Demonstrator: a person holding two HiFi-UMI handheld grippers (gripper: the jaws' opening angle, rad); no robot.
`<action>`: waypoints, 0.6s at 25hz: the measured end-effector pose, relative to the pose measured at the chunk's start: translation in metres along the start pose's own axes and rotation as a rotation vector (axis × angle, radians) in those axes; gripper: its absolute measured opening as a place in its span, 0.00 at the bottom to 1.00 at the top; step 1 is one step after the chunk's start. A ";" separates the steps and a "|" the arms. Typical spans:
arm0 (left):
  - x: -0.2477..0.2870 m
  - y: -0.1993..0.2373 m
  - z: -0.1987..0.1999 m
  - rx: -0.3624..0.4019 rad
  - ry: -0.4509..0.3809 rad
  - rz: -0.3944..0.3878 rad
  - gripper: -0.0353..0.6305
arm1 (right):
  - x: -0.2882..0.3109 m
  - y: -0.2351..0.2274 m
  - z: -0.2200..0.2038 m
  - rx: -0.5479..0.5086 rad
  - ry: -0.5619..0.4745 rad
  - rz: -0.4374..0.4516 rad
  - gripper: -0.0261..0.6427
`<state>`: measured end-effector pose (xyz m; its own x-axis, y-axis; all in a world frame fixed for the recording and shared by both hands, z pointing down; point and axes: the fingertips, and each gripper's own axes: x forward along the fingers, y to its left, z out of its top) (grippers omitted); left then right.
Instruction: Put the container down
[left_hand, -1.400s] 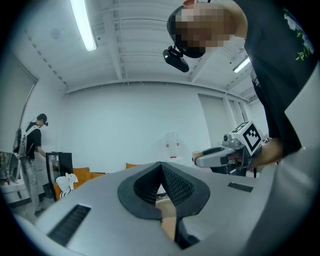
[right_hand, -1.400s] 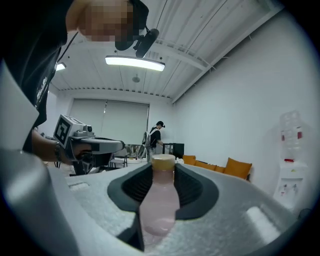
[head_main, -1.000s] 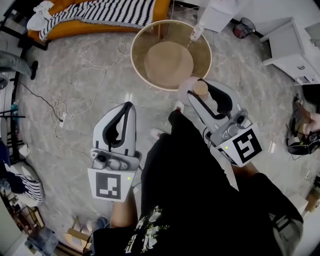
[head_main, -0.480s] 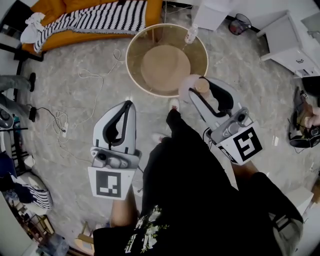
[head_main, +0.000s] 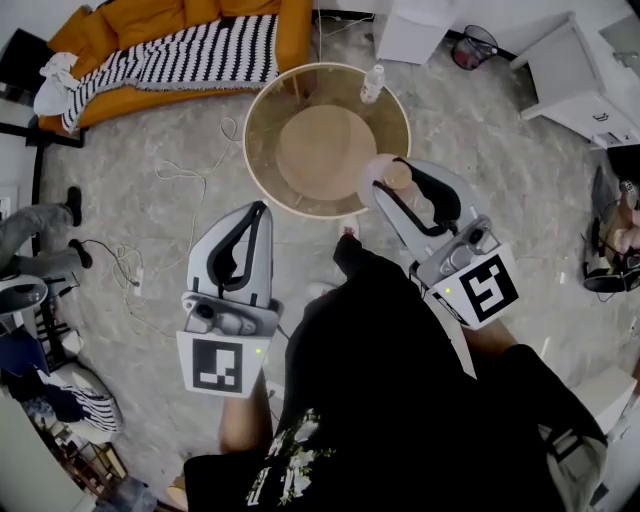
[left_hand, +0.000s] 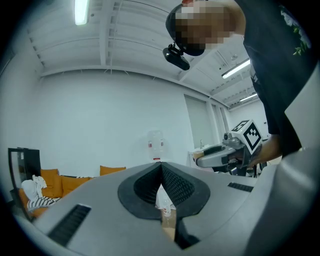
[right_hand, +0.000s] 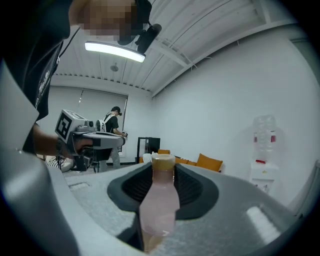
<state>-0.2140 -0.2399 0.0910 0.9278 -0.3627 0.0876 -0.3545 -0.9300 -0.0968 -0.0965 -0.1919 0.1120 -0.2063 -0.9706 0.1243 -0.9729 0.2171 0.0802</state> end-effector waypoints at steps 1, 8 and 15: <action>0.012 0.001 0.000 0.004 0.003 -0.006 0.06 | 0.003 -0.009 -0.002 0.000 0.005 0.000 0.23; 0.085 0.015 -0.013 0.020 0.021 0.005 0.06 | 0.030 -0.067 -0.029 0.017 0.053 0.026 0.23; 0.140 0.045 -0.034 0.006 0.035 0.071 0.06 | 0.060 -0.109 -0.065 0.037 0.093 0.065 0.23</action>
<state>-0.1036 -0.3342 0.1325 0.8955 -0.4300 0.1146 -0.4188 -0.9015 -0.1096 0.0044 -0.2671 0.1745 -0.2604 -0.9403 0.2190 -0.9613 0.2737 0.0324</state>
